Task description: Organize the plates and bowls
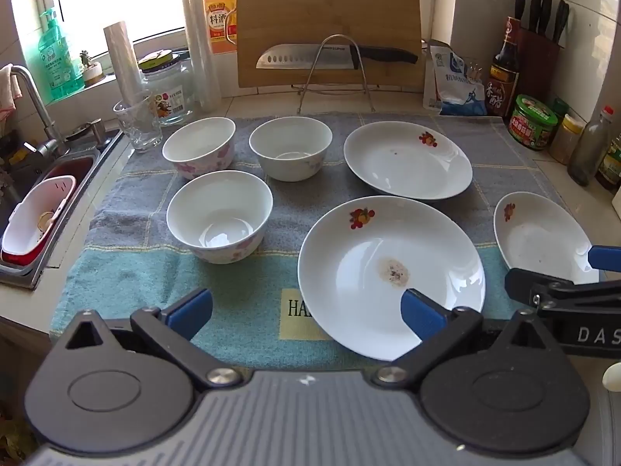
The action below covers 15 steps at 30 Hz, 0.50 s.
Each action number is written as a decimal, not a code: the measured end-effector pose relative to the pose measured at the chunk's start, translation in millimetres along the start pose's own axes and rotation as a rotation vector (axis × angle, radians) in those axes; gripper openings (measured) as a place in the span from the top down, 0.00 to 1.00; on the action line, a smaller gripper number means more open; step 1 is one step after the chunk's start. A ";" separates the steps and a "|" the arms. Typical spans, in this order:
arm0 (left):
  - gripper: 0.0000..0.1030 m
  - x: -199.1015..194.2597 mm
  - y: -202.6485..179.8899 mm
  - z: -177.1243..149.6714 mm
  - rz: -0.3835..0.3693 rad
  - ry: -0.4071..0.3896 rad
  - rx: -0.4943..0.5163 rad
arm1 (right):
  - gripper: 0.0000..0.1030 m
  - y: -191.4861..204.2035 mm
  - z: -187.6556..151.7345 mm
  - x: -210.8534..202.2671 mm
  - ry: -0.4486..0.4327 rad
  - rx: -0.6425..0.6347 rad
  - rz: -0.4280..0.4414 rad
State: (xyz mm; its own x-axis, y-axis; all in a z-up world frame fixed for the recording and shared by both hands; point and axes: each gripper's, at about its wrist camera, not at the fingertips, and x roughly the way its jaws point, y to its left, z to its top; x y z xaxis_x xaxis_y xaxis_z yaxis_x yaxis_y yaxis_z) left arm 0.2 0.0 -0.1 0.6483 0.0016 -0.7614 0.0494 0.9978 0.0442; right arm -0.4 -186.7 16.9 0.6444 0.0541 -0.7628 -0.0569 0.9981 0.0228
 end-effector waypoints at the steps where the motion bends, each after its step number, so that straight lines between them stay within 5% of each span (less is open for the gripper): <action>1: 0.01 -0.3 -0.1 -0.2 0.000 -0.008 0.002 | 0.00 0.5 -0.2 -0.7 -0.013 -0.003 -0.002; 15: 0.01 -3.6 3.1 0.7 -0.009 -0.004 -0.001 | 0.00 -2.1 1.7 -8.5 -0.005 -0.013 0.002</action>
State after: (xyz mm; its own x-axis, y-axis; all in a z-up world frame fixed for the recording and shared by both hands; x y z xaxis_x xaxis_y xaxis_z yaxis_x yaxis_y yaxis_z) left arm -1.5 3.1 3.3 0.6507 -0.0071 -0.7593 0.0538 0.9979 0.0367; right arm -4.5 -189.2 24.4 0.6483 0.0564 -0.7593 -0.0679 0.9976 0.0161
